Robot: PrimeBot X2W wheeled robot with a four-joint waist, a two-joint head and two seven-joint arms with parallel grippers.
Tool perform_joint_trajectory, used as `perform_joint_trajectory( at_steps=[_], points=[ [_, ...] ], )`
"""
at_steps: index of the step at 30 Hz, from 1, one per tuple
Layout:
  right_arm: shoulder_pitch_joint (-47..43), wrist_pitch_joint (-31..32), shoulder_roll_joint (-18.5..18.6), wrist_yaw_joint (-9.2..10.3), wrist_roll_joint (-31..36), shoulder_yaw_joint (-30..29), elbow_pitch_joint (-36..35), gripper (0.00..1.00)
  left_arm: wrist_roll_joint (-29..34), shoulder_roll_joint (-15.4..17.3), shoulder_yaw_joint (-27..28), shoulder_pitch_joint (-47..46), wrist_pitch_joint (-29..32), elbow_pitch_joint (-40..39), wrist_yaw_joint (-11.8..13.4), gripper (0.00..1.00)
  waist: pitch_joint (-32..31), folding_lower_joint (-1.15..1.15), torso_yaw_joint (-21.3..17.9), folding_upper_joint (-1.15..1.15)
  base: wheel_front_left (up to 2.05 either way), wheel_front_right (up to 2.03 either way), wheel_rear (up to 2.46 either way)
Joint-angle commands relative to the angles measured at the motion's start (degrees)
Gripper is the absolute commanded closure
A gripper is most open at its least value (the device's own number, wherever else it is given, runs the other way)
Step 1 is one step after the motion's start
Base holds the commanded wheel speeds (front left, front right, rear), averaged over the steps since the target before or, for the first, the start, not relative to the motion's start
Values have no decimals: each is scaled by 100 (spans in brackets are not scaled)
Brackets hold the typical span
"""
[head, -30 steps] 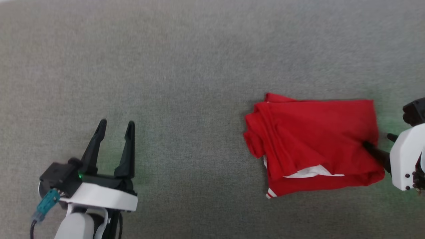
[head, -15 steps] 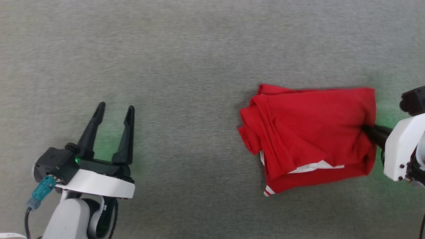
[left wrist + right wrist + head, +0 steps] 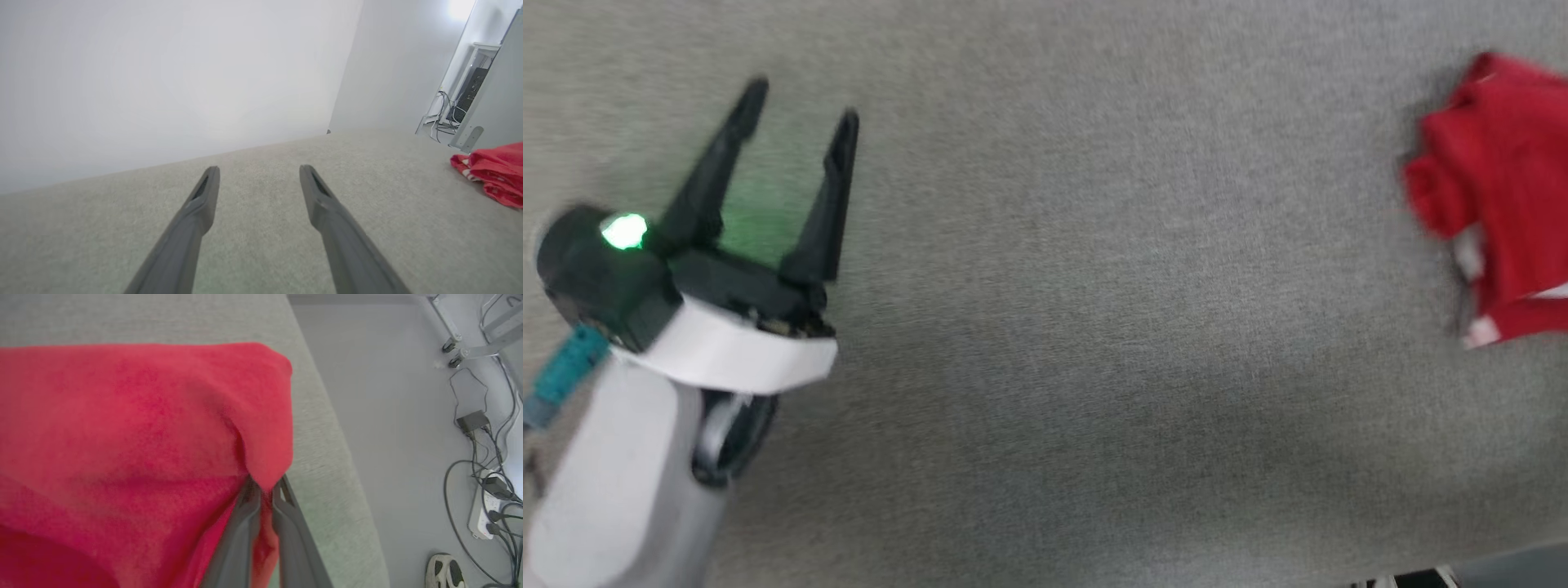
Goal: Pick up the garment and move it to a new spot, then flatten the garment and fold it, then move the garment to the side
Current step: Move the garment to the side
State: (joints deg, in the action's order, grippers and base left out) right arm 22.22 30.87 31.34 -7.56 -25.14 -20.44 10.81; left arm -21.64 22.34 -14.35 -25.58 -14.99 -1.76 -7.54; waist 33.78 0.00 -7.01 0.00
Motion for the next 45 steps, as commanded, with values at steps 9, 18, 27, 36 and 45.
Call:
perform_joint_trajectory(
  at_steps=[9, 18, 27, 36, 45],
  points=[
    [1415, -992, 33, 15, 1230, -715, 1200, 100, -68, 456, -11, -980, -27, -346, 15, 0, 785, 0, -229, 0, 0, 0, 0],
    [2144, -1717, -213, 15, 1899, -526, 2269, 55, -111, 424, 46, -820, -27, -218, 15, 0, 633, 0, -186, 0, 0, 0, 0],
    [1809, -2203, -182, 15, 1741, 363, 2321, 0, -188, -119, 312, -31, -27, 322, 15, 0, -446, 0, 162, 0, 0, 0, 0],
    [1014, -3124, -559, 15, 1149, 2028, 2103, 0, -246, -569, 735, 1075, -27, 1106, 15, 0, -1591, 0, 624, 0, 0, 0, 0],
    [324, -4039, -1051, 15, 749, 2781, 1928, 0, -203, -705, 1032, 1845, -27, 1393, 15, 0, -2391, 0, 863, 0, 0, 0, 0]
  ],
)
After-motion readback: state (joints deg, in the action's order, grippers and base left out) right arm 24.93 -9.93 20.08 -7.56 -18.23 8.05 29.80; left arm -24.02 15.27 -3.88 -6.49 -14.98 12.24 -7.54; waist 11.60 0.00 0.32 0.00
